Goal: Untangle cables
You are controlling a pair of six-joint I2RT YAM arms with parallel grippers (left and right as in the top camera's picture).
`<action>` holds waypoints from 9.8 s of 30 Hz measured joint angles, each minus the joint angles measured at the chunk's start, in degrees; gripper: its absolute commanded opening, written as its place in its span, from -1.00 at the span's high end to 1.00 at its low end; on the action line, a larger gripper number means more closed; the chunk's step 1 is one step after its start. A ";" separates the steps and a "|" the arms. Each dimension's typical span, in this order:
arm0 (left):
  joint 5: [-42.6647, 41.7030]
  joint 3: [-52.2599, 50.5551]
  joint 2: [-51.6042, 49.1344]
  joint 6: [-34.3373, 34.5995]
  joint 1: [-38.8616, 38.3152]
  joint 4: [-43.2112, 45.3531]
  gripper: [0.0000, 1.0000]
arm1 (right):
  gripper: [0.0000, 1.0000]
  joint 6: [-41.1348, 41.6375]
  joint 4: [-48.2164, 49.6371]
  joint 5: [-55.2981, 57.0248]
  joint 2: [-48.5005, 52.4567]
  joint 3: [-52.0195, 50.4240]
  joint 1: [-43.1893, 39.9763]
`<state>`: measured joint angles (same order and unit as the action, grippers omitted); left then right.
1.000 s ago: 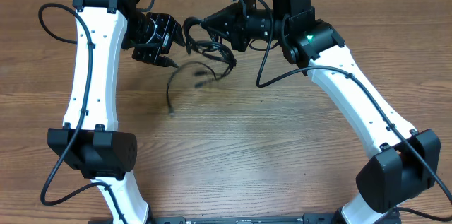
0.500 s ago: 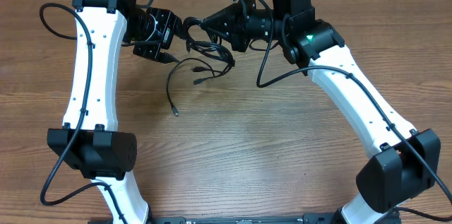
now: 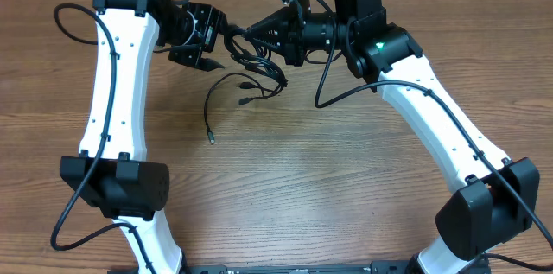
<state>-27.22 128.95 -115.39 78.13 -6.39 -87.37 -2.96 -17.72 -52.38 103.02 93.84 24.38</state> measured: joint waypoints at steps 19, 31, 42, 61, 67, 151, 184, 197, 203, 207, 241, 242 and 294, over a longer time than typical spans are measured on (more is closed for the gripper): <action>-1.86 0.00 0.00 1.05 -1.88 2.14 0.91 | 0.92 -0.09 -3.32 -0.13 0.00 0.00 0.59; 1.64 0.00 0.00 -2.75 -2.14 1.62 0.92 | -0.22 -0.37 -8.87 5.40 0.00 0.00 0.48; 14.49 0.00 0.00 -8.48 -2.25 -9.27 0.92 | -0.43 -23.39 -22.69 12.11 0.00 0.00 0.50; 21.51 0.00 0.00 -9.51 -2.27 -9.27 0.92 | 0.25 -38.12 -19.47 30.75 0.00 0.00 12.83; 21.59 0.00 0.00 -8.20 -2.25 -9.11 0.91 | 0.25 -37.77 -18.27 30.71 -1.09 0.00 13.18; 11.87 0.00 0.00 5.57 -4.39 -7.32 -1.00 | 0.92 -19.76 -15.32 17.62 -1.92 0.00 4.66; -12.66 0.00 0.00 28.44 1.62 -6.43 -0.93 | 0.92 -13.55 -10.75 9.35 -1.92 0.00 -3.78; -12.61 0.00 0.00 28.46 1.62 -5.62 -0.81 | 0.92 -13.57 -10.97 9.11 -1.95 0.00 -3.78; -8.39 0.00 0.00 28.48 1.62 -5.62 -0.80 | 0.92 -13.55 -10.45 5.97 -1.95 0.00 -3.78; -6.45 0.00 0.00 28.48 1.60 -5.62 -0.80 | 0.92 -13.55 -10.29 2.78 -1.95 0.00 -3.78; -13.97 0.00 0.00 29.97 -0.39 1.90 0.03 | 0.92 -13.55 -7.74 -4.85 -1.95 0.00 -3.78; -13.99 0.00 0.00 29.97 -0.39 1.88 -0.04 | 0.92 -13.55 -7.78 -4.85 -1.95 0.00 -3.78; -10.21 0.00 0.00 32.70 -0.39 -1.22 0.91 | 0.76 -13.57 -9.33 0.35 -1.92 0.00 -3.72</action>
<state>-37.43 128.95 -115.39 110.83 -6.79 -88.60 -16.53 -27.05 -52.03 101.10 93.84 20.67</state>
